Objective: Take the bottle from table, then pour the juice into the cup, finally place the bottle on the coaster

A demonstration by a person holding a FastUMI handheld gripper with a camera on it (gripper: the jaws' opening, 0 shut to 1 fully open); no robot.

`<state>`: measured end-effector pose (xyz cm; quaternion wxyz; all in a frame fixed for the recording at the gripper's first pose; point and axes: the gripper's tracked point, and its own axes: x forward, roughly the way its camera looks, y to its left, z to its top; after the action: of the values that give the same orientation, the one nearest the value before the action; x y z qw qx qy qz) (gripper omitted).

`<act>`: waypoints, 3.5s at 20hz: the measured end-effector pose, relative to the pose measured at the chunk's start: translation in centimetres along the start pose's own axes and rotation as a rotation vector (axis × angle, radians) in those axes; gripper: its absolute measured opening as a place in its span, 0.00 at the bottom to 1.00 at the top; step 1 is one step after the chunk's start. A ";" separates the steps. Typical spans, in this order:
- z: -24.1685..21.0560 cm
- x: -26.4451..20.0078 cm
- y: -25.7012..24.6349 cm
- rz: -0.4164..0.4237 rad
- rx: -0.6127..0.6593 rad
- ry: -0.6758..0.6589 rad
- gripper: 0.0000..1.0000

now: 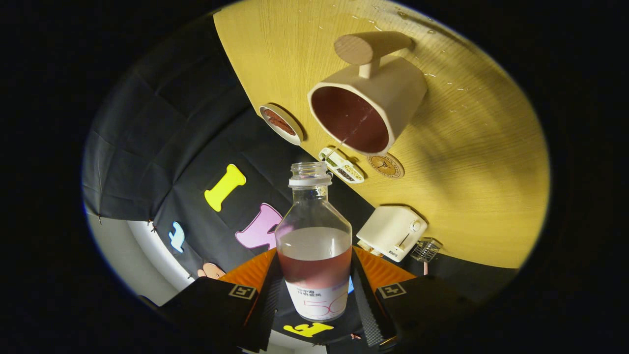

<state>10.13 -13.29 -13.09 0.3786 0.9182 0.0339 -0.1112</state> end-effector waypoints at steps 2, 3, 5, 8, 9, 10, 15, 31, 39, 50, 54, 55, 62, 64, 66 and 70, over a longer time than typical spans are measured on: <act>0.1 0.1 0.5 0.009 0.005 -0.010 0.74; 0.2 0.0 0.8 0.013 0.009 -0.016 0.74; 0.2 -0.1 1.1 0.024 0.019 -0.027 0.74; -0.3 0.0 0.9 0.016 0.019 -0.020 0.74; -0.5 0.0 0.8 0.013 0.019 -0.017 0.74; -0.5 0.1 0.7 0.011 0.019 -0.016 0.74; -0.2 0.2 1.0 0.009 0.012 -0.024 0.74; -0.8 0.1 -2.8 -0.069 -0.649 0.034 0.74; -0.9 1.0 -2.2 -0.023 -1.420 -0.065 0.74; -5.3 4.2 1.6 0.043 -2.159 -0.377 0.74; -6.6 6.7 1.3 0.088 -2.364 -0.476 0.74; -7.0 7.6 0.8 0.101 -2.371 -0.476 0.74; -5.5 13.4 -2.4 0.047 -2.412 -0.511 0.74; -4.6 14.8 -3.2 0.013 -2.407 -0.514 0.74; -3.2 16.1 -4.5 -0.017 -2.398 -0.512 0.74; -1.0 17.8 -6.6 -0.071 -2.401 -0.509 0.74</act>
<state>26.70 -8.23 -21.06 0.9765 -0.0626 0.0648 -0.1957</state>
